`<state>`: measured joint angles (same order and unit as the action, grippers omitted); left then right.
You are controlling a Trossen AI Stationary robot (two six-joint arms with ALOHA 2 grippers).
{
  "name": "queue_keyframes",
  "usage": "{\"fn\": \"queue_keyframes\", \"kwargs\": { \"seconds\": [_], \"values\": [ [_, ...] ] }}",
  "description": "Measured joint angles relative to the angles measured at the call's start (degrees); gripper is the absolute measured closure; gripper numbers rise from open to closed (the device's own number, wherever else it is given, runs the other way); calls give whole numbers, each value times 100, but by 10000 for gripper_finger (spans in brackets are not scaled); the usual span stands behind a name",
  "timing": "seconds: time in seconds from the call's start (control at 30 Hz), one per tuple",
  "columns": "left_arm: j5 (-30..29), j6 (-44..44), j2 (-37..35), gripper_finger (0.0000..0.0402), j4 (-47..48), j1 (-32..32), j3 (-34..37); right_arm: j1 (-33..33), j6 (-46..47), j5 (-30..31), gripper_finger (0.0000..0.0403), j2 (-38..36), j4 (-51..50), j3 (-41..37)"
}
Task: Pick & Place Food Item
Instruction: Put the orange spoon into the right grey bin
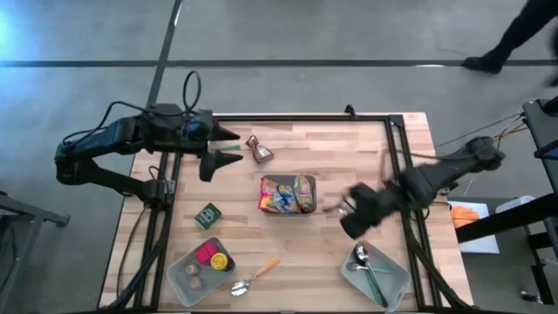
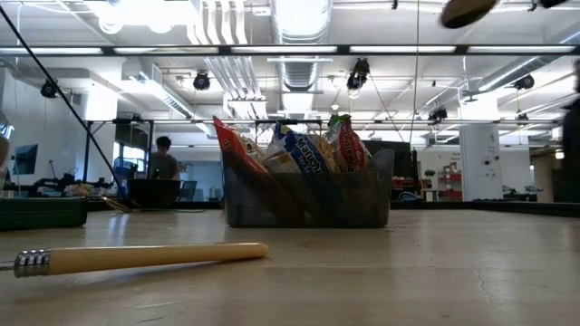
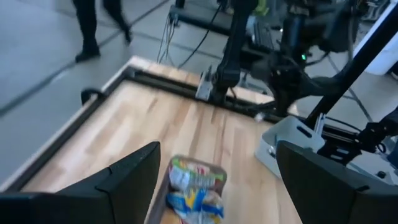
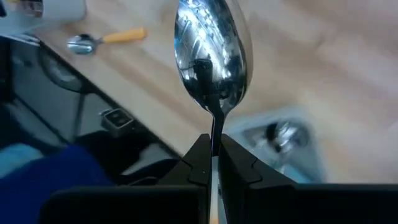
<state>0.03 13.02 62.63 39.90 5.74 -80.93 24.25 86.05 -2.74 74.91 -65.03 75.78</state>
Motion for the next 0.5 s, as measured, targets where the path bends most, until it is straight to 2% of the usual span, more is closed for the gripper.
{"fn": "queue_keyframes", "kwargs": {
  "seconds": [0.1,0.23,0.5],
  "values": [
    [-1,-292,15,78,-176,0,0,762,1224,370,394,-255,712,-650],
    [-1,-550,59,78,-287,0,0,1574,2419,638,394,-212,1185,-1172],
    [11,-354,207,78,-289,4,-11,2605,3421,787,394,359,2190,-1654]
  ]
}}
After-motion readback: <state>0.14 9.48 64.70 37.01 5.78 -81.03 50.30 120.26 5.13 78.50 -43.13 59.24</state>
